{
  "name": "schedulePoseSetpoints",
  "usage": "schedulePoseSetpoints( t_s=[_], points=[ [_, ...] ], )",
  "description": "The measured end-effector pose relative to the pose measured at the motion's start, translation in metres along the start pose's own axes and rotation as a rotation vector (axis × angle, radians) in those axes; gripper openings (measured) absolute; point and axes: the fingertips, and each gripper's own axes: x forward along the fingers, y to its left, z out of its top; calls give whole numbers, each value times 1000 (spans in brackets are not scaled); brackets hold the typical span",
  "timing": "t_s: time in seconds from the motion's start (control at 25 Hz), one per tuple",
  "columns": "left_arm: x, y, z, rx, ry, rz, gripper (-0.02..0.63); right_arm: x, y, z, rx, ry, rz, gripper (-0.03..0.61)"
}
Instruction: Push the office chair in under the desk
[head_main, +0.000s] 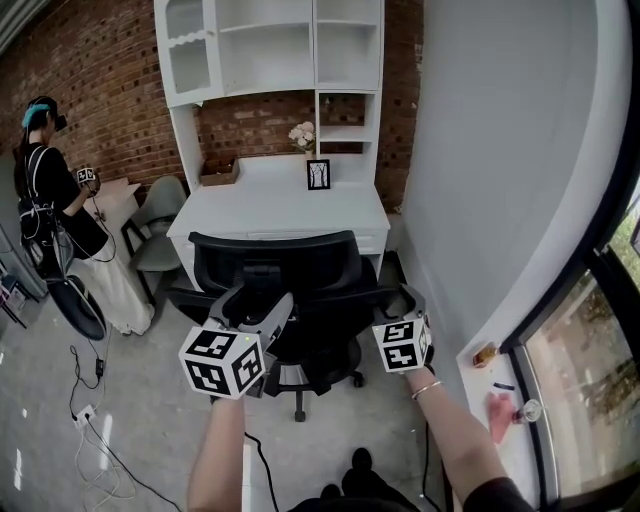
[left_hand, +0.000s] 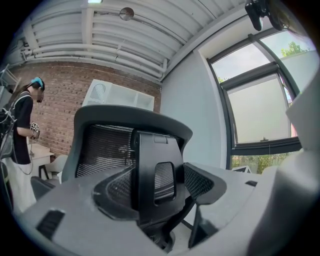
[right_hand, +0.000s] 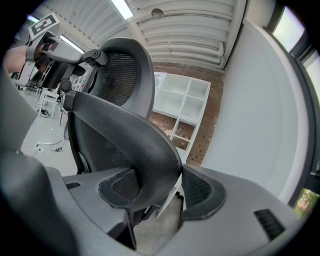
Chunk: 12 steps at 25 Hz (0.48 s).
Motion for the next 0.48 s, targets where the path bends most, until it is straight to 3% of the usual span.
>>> schedulePoseSetpoints(
  t_s=[0.48],
  points=[
    [-25, -2, 3, 70, -1, 112, 284, -47, 11, -24, 84, 28, 15, 229]
  ],
)
